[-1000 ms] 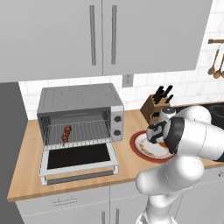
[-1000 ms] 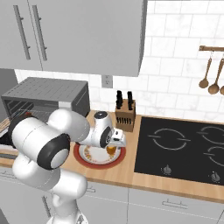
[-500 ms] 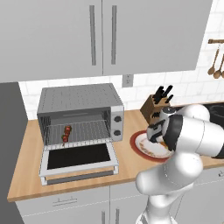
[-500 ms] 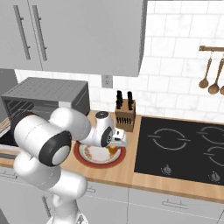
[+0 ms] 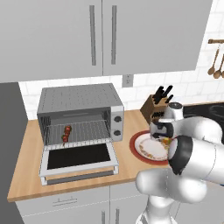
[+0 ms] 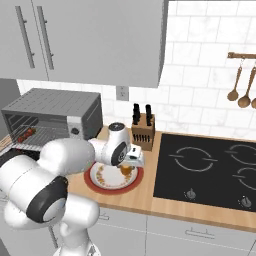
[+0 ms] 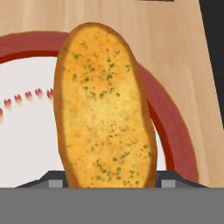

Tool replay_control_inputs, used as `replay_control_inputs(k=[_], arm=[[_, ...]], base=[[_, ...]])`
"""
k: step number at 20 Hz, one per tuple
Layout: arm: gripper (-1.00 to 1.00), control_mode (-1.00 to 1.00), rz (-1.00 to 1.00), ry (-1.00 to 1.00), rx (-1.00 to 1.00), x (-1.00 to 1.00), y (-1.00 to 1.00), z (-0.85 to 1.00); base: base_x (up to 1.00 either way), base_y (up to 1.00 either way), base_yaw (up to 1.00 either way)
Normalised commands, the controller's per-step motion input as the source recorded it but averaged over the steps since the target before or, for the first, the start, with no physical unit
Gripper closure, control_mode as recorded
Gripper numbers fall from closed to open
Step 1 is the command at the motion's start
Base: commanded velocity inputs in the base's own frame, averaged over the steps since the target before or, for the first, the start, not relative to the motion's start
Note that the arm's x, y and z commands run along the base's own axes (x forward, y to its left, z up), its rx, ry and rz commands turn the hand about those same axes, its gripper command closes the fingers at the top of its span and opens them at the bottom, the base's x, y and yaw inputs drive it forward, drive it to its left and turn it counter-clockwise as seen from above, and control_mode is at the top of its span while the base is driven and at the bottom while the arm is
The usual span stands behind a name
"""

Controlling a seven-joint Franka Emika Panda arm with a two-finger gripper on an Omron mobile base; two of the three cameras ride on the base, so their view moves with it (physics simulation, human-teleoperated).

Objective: Pick up the kebab skewer and baguette bread, and place them inside the toaster oven. Close the toaster oven door and start by setting the timer.

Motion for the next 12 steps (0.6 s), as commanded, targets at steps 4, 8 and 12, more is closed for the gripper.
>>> replay_control_inputs(k=[4,8,12], arm=[[1.00,-1.00,0.00,0.00,0.02,-0.90,0.45,0.81],[1.00,-1.00,0.00,-0.04,0.00,-0.59,0.91,0.75],[1.00,-1.00,0.00,-0.06,-0.02,-0.19,1.00,0.68]], base=[[0.00,0.00,0.00],[0.00,0.00,0.00],[0.00,0.00,0.00]])
